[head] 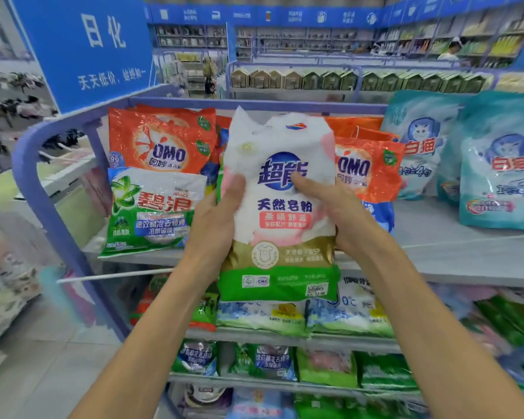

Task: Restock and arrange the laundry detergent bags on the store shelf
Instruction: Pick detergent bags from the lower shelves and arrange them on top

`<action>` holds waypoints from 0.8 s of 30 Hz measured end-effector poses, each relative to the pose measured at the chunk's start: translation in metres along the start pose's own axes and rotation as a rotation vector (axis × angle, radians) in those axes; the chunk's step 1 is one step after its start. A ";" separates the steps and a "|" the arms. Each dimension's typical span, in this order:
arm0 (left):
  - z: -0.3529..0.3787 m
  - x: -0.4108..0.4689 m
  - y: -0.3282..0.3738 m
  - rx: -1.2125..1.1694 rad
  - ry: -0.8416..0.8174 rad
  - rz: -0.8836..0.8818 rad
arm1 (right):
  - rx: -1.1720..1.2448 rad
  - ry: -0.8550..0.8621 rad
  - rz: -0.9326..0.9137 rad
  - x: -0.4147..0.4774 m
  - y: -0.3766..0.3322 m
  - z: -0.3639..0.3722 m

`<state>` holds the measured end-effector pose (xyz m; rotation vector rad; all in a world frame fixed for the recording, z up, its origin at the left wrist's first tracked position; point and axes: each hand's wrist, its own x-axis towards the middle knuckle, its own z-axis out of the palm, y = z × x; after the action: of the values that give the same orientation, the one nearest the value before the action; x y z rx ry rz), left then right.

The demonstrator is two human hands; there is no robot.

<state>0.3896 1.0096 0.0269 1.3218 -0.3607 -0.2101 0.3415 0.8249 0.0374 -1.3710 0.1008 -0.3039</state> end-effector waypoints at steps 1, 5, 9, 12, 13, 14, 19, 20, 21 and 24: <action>0.007 -0.009 -0.002 0.006 -0.006 -0.009 | 0.013 -0.011 0.046 -0.010 0.005 -0.008; 0.033 -0.041 -0.016 0.027 -0.010 -0.117 | 0.031 0.063 0.076 -0.051 0.020 -0.035; 0.058 -0.071 -0.026 -0.020 -0.081 -0.197 | 0.097 0.140 0.081 -0.096 0.021 -0.050; 0.070 -0.091 -0.031 -0.078 -0.137 -0.227 | 0.148 0.158 0.116 -0.124 0.017 -0.058; 0.074 -0.097 -0.033 -0.089 -0.138 -0.230 | 0.162 0.168 0.119 -0.133 0.015 -0.061; 0.076 -0.102 -0.035 -0.099 -0.146 -0.235 | 0.164 0.175 0.122 -0.141 0.012 -0.064; 0.089 -0.122 -0.044 -0.169 -0.195 -0.319 | 0.121 0.202 0.136 -0.184 0.014 -0.084; 0.091 -0.127 -0.049 -0.179 -0.203 -0.352 | 0.113 0.202 0.149 -0.196 0.020 -0.090; 0.094 -0.131 -0.055 -0.196 -0.209 -0.385 | 0.103 0.206 0.171 -0.210 0.028 -0.095; 0.108 -0.147 -0.073 -0.241 -0.198 -0.473 | 0.098 0.258 0.267 -0.262 0.054 -0.110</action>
<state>0.2167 0.9462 -0.0427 1.1334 -0.1758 -0.7622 0.0718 0.8005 -0.0646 -1.2000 0.4733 -0.2560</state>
